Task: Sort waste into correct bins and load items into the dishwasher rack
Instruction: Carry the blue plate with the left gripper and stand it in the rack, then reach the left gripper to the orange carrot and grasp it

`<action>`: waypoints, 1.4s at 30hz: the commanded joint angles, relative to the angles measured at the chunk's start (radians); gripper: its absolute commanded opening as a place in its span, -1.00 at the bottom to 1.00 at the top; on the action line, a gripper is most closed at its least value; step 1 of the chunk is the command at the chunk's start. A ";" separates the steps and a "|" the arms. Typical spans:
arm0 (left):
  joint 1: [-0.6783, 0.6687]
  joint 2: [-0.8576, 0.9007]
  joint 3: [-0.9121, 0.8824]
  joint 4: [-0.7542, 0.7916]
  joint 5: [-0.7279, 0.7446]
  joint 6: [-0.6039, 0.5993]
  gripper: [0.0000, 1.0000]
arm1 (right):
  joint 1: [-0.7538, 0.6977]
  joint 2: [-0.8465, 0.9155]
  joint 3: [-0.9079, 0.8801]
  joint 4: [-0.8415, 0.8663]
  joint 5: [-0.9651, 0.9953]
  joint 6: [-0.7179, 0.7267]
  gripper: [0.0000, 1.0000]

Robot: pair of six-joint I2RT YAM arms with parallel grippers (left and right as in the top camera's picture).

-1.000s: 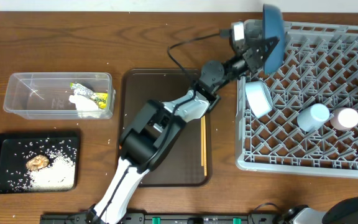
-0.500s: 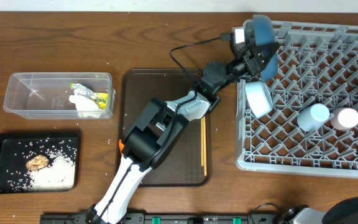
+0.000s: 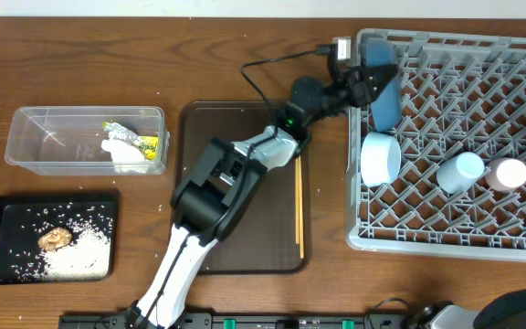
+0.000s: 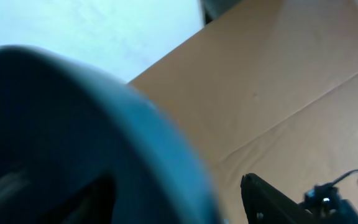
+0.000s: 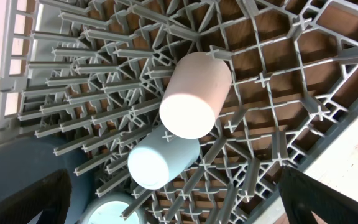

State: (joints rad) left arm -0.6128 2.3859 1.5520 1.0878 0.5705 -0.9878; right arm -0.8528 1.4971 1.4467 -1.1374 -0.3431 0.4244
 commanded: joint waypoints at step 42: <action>0.261 -0.554 0.025 -1.704 -0.233 0.803 0.96 | 0.026 -0.003 0.003 0.005 -0.136 -0.049 0.99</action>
State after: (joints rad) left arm -0.3393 1.9003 1.5715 -0.5049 0.4961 -0.2970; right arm -0.8501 1.4971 1.4460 -1.1339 -0.4011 0.4164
